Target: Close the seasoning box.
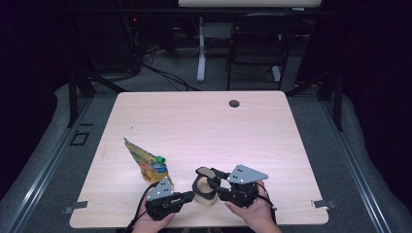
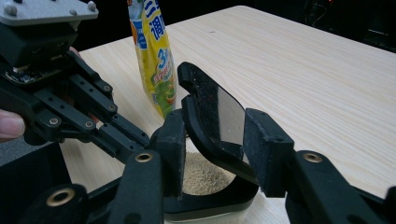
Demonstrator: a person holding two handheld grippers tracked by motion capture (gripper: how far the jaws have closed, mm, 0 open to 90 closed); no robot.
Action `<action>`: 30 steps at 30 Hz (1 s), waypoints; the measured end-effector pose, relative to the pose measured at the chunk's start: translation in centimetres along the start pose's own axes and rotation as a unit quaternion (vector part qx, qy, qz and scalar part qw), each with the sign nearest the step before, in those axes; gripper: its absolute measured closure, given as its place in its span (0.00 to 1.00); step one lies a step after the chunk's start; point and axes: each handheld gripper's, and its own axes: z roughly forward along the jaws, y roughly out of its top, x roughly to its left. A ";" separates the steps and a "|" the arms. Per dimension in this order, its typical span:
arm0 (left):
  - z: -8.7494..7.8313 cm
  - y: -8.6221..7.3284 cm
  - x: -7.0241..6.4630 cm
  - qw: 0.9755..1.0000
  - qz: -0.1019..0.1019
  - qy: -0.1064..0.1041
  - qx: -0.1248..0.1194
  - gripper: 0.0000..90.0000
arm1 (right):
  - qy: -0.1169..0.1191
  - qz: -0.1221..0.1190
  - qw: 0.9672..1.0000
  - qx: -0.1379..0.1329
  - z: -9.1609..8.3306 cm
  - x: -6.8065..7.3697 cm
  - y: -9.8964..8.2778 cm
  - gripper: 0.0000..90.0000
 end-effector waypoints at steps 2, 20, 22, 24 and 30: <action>-0.1 0.0 0.0 1.000 -0.002 0.003 0.003 0.94 | 0.001 -0.002 1.000 0.003 0.0 0.1 -0.1 0.63; -0.6 -0.2 0.3 1.000 -0.005 0.005 -0.003 0.93 | 0.027 0.002 1.000 -0.001 0.4 1.2 -0.3 0.59; -0.7 -0.2 0.3 1.000 -0.005 0.007 -0.003 0.93 | 0.026 0.003 1.000 -0.001 0.4 1.2 -0.3 0.59; -0.8 -0.2 0.3 1.000 -0.004 0.009 -0.001 0.93 | 0.025 0.004 1.000 -0.001 0.4 1.1 -0.4 0.59; -1.0 -0.2 0.3 1.000 -0.003 0.008 -0.005 0.92 | 0.022 0.005 1.000 0.001 0.3 1.0 -0.4 0.59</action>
